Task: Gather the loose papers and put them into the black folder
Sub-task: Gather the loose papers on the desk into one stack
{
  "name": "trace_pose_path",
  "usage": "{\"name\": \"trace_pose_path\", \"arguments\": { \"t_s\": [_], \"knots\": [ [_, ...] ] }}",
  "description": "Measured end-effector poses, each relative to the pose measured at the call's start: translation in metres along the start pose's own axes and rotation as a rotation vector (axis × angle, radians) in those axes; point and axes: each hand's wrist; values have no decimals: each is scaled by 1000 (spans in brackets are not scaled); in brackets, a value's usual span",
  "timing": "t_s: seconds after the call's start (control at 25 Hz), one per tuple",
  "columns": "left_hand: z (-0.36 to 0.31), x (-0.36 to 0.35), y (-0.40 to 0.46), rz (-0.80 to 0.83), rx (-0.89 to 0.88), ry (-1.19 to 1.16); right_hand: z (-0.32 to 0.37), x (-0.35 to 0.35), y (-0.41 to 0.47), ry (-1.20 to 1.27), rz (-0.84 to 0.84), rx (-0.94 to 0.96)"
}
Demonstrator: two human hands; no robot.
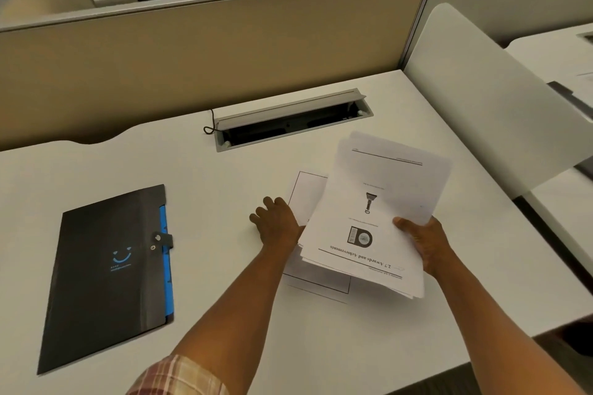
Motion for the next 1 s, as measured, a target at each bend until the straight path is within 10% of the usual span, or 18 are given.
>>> {"name": "trace_pose_path", "arguments": {
  "t_s": [0.6,1.0],
  "knots": [
    [4,-3,18,143,127,-267,-12,-6,8,9,135,-30],
    [40,42,34,130,85,-1111,-6,-14,7,-5,138,-6]
  ]
}}
Point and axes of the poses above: each hand's wrist, its own y-axis towards the middle knuckle, its own x-axis out of the back of the hand, z = x × y, and after that the axes turned 12 degrees about -y, right-handed
